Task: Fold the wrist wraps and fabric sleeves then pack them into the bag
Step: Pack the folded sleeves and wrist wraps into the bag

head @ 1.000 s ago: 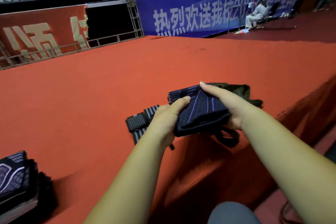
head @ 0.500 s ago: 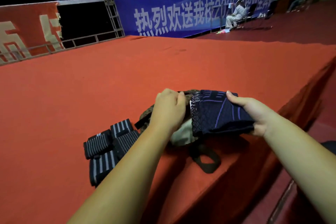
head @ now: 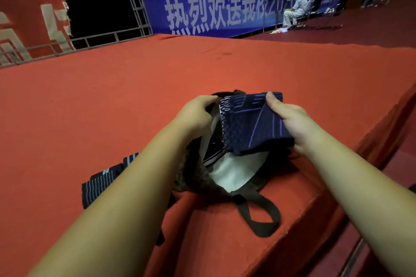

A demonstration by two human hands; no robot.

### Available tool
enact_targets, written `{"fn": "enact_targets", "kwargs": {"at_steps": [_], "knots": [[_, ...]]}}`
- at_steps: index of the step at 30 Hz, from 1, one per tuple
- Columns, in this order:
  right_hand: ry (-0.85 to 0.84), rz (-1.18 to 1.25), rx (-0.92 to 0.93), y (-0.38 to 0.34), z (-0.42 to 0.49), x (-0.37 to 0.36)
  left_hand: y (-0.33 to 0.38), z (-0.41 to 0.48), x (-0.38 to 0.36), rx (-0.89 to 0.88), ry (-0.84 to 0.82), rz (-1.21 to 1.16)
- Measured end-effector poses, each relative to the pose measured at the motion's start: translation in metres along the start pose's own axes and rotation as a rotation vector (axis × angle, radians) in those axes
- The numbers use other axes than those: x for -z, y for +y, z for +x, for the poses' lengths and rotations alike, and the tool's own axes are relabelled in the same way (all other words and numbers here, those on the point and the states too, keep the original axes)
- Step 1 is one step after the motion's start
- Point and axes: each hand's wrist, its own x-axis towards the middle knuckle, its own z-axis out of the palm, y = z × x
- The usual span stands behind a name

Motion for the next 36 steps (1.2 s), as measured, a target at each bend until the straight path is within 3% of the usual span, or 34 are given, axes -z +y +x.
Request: {"fn": "enact_targets", "kwargs": {"at_steps": [3,6,11,19,27,32,36], "knots": [[-0.035,-0.146,0.082,0.001,0.018,-0.013,-0.009,0.002,0.013,0.118,-0.005,-0.291],[-0.050,-0.372,0.130,0.000,0.033,-0.022,-0.010,0.003,0.021,0.122,0.053,-0.341],[-0.011,-0.673,0.115,0.002,0.057,-0.035,-0.004,0.004,0.017,0.004,0.079,-0.234],[-0.105,-1.242,0.098,0.011,0.097,-0.059,-0.002,0.008,0.014,-0.126,0.214,-0.093],[0.076,-1.318,0.074,0.004,0.091,-0.070,-0.005,-0.004,0.007,-0.170,0.225,0.128],[-0.106,-1.411,-0.249,-0.012,0.048,-0.078,-0.008,-0.004,0.006,-0.108,0.259,0.095],[-0.058,-1.450,-0.303,0.002,0.028,-0.083,-0.007,-0.006,0.005,-0.082,0.261,0.052]]}}
